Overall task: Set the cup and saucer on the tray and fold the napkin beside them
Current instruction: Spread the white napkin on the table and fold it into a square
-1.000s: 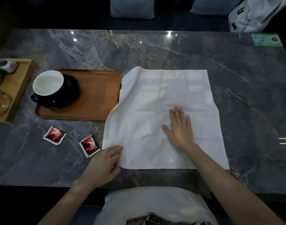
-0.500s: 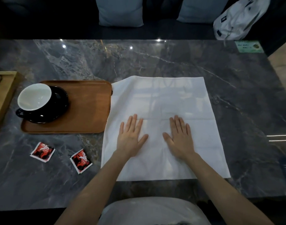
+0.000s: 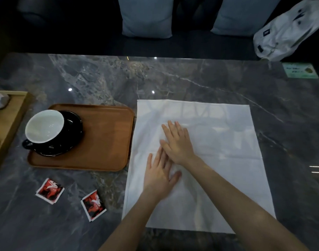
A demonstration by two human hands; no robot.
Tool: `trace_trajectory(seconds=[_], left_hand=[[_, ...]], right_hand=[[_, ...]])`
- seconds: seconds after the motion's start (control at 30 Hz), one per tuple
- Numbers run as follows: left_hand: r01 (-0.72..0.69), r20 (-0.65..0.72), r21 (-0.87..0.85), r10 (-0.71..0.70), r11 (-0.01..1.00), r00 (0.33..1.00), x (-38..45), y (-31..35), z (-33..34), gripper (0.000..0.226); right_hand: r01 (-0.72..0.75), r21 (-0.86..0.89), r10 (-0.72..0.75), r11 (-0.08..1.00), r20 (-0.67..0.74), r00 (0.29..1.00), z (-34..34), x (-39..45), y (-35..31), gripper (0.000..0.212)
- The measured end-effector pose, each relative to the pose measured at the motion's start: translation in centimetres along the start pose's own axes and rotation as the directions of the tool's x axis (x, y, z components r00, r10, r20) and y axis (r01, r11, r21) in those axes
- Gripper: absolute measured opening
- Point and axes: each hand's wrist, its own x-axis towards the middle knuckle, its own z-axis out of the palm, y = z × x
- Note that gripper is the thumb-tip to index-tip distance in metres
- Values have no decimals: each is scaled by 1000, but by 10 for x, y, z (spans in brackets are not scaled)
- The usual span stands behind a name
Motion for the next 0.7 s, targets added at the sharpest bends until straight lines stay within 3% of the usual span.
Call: trace_trajectory(seconds=[0.2, 0.27, 0.37, 0.43, 0.5, 0.6, 0.7], left_hand=[[12, 52, 21, -14, 1000, 999, 1, 0, 2, 68], [11, 30, 32, -11, 999, 999, 1, 0, 2, 65], [7, -56, 25, -6, 1000, 998, 0, 0, 4, 64], [9, -119, 0, -9, 1000, 993, 1, 3, 2, 61], [23, -183, -18, -26, 1000, 983, 10, 8, -6, 51], [-7, -270, -57, -9, 998, 963, 41, 15, -22, 41], [-71, -231, -66, 54, 995, 971, 81, 23, -33, 44]], right_hand=[[4, -56, -2, 998, 41, 999, 19, 9, 3, 72], [22, 19, -23, 1000, 28, 999, 17, 11, 4, 80], [-23, 390, 67, 921, -99, 993, -7, 18, 13, 57], [-51, 470, 172, 881, -217, 961, -24, 22, 32, 38], [-80, 406, 216, 910, -301, 929, -40, 27, 55, 36], [-172, 281, 255, 944, -293, 922, -59, 32, 88, 35], [-225, 181, 266, 957, -252, 930, -73, 36, 112, 38]])
